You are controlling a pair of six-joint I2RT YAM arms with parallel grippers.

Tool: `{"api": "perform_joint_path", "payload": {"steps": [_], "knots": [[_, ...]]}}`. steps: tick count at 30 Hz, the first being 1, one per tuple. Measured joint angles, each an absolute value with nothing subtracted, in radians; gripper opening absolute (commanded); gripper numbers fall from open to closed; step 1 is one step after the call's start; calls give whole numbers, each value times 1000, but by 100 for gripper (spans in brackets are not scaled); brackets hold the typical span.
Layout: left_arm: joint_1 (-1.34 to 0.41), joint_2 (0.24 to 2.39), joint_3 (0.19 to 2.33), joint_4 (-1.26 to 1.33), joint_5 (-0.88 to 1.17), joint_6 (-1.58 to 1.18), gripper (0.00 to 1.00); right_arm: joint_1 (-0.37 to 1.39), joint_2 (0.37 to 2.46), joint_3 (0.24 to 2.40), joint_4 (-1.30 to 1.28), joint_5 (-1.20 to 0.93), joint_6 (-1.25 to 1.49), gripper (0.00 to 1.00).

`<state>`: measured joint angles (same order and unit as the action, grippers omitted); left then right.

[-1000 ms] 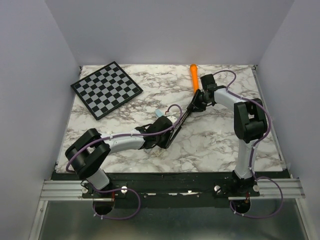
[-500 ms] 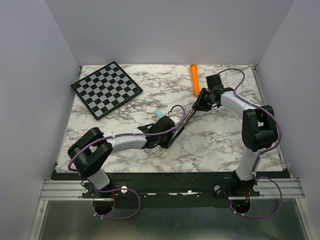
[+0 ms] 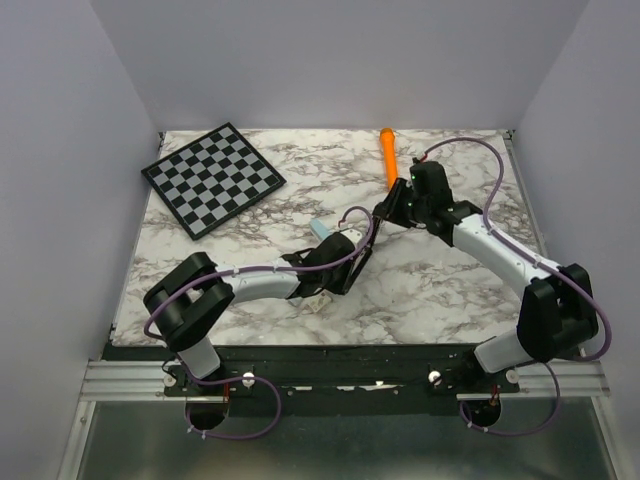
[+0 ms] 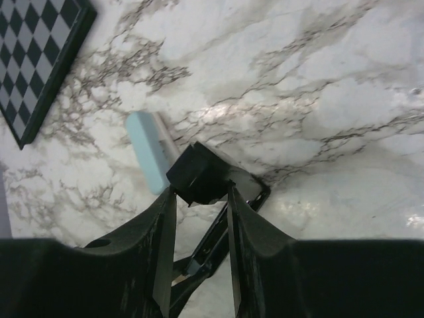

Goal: Load the staples into the stapler

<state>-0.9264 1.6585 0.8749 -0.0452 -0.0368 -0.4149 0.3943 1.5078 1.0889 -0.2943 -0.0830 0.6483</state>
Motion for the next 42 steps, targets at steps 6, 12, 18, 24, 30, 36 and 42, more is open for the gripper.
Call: {"api": "perform_joint_path", "payload": {"steps": [6, 12, 18, 24, 30, 36, 42], "knots": [[-932, 1679, 875, 14, -89, -480, 0, 521, 1423, 1000, -254, -89, 712, 11], [-939, 1699, 869, 96, -142, -522, 0, 592, 1410, 875, -292, -124, 755, 11], [-948, 1695, 826, 176, -165, -550, 0, 591, 1406, 812, -307, -123, 772, 12], [-951, 1695, 822, 186, -176, -559, 20, 592, 1353, 785, -294, -107, 786, 18], [-951, 1687, 819, 180, -193, -554, 45, 592, 1315, 763, -285, -64, 786, 21], [-951, 1659, 815, 156, -215, -548, 63, 592, 1291, 734, -286, -17, 785, 23], [-952, 1639, 815, 116, -233, -546, 86, 592, 1272, 732, -286, 19, 772, 33]]}}
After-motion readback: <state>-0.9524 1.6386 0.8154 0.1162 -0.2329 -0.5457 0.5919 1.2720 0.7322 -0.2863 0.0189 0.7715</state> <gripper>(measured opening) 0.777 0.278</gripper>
